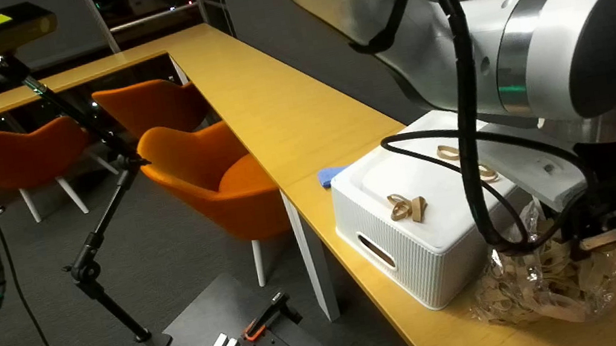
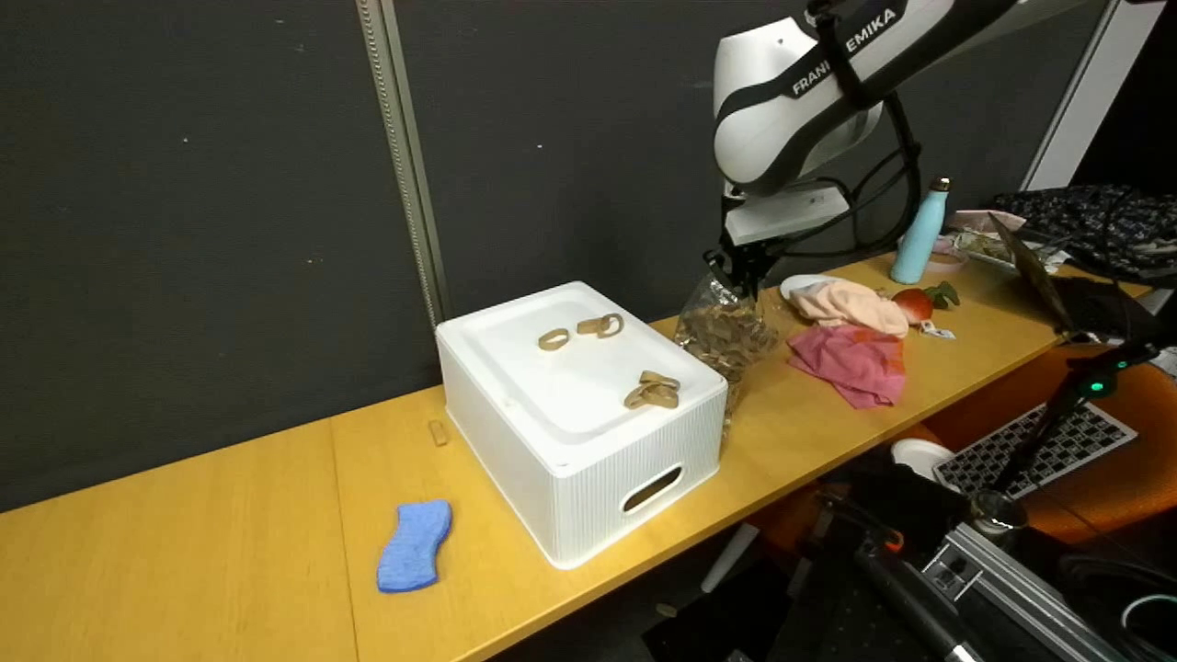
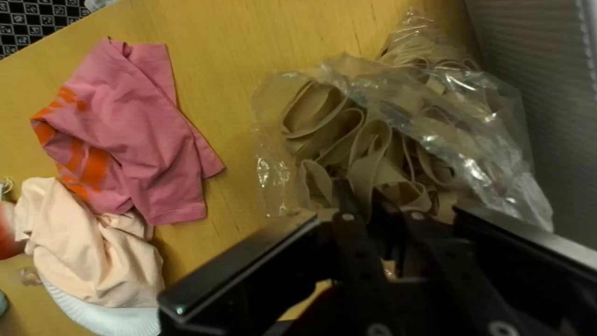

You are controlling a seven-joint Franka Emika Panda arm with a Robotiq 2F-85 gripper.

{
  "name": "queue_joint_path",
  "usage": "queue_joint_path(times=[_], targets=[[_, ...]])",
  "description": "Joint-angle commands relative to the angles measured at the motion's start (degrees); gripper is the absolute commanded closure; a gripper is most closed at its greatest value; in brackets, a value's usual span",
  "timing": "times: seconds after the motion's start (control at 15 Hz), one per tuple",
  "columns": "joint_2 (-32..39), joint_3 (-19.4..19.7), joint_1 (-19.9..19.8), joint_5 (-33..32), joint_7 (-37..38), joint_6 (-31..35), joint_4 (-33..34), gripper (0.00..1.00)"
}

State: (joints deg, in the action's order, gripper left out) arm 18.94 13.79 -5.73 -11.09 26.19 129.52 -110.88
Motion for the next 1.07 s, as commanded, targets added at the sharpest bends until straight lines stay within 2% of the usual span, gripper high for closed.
queue_joint_path(times=[0.0,0.07,0.2,0.53,0.73,0.8,1.0], targets=[[1.31,-0.38,0.51,0.31,0.41,0.47,1.8,0.92],[1.06,-0.35,0.72,0.17,0.28,0.12,1.91,0.67],[0.51,-0.23,0.94,-0.01,0.25,-0.26,2.57,0.62],[-1.56,-0.9,1.36,1.08,-0.23,-4.1,4.81,0.25],[-4.03,-3.08,1.8,3.79,-2.92,-6.61,6.24,0.04],[-4.89,-4.28,2.04,5.24,-4.47,-7.09,6.91,0.0],[-4.69,-7.05,2.72,7.57,-8.14,-7.45,10.21,0.0]])
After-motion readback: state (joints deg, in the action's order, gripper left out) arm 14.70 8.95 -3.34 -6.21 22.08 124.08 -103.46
